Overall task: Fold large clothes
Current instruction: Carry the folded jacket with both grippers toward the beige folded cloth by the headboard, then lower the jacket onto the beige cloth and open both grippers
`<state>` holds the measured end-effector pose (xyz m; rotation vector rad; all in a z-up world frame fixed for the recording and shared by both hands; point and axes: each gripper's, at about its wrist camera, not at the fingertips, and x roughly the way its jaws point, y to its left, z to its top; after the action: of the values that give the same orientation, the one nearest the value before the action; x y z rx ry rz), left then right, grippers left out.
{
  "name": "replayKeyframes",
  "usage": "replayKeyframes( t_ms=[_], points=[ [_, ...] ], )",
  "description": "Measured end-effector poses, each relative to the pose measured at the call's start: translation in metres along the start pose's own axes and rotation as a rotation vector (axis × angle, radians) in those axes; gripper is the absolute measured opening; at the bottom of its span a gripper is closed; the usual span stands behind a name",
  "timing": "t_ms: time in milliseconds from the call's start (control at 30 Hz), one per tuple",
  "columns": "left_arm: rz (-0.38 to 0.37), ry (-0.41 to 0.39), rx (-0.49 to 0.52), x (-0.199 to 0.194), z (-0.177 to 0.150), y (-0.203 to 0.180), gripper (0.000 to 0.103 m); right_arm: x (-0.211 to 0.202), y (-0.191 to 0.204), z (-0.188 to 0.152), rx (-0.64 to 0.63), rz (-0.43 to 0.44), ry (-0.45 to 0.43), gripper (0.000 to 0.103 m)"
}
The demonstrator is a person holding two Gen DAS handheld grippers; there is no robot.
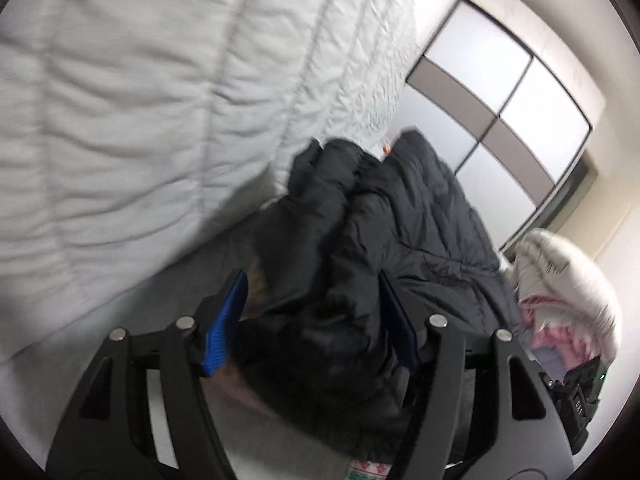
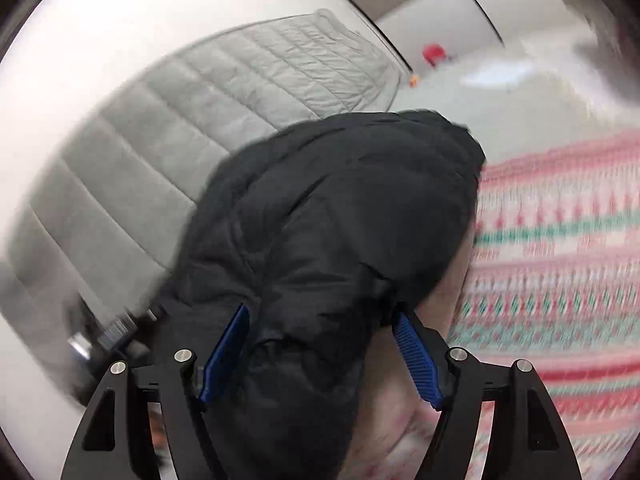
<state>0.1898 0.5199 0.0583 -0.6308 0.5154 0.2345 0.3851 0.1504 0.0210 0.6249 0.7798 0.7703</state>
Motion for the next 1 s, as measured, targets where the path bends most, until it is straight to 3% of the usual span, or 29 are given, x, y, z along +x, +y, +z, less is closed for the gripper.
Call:
replayKeyframes(
  t_ms=[133,267,333,400,567,700,800,1000],
  points=[
    [-0.017,-0.037,-0.086,-0.038,0.007,0.016,0.068,-0.031,0.001,-0.002,-0.004,-0.02,-0.015,0.079],
    [0.063,-0.094,-0.085,-0.085,-0.007,0.012,0.068,-0.057,0.007,-0.022,-0.08,-0.082,0.014,0.079],
    [0.11,-0.108,-0.032,-0.11,-0.028,-0.004,0.07,-0.074,0.012,-0.031,-0.115,-0.085,0.023,0.079],
    [0.133,-0.106,0.04,-0.129,-0.056,-0.024,0.081,-0.096,0.017,-0.046,-0.165,-0.082,0.027,0.079],
    [0.154,-0.034,0.068,-0.149,-0.115,-0.053,0.081,-0.145,0.025,-0.073,-0.211,-0.108,0.065,0.079],
    [0.188,-0.062,0.137,-0.186,-0.167,-0.082,0.082,-0.194,0.044,-0.095,-0.318,-0.118,0.056,0.079],
    [0.236,-0.079,0.207,-0.208,-0.203,-0.105,0.083,-0.238,0.059,-0.118,-0.412,-0.106,0.013,0.086],
    [0.33,-0.084,0.299,-0.236,-0.247,-0.13,0.089,-0.282,0.064,-0.158,-0.479,-0.039,-0.056,0.098]
  ],
)
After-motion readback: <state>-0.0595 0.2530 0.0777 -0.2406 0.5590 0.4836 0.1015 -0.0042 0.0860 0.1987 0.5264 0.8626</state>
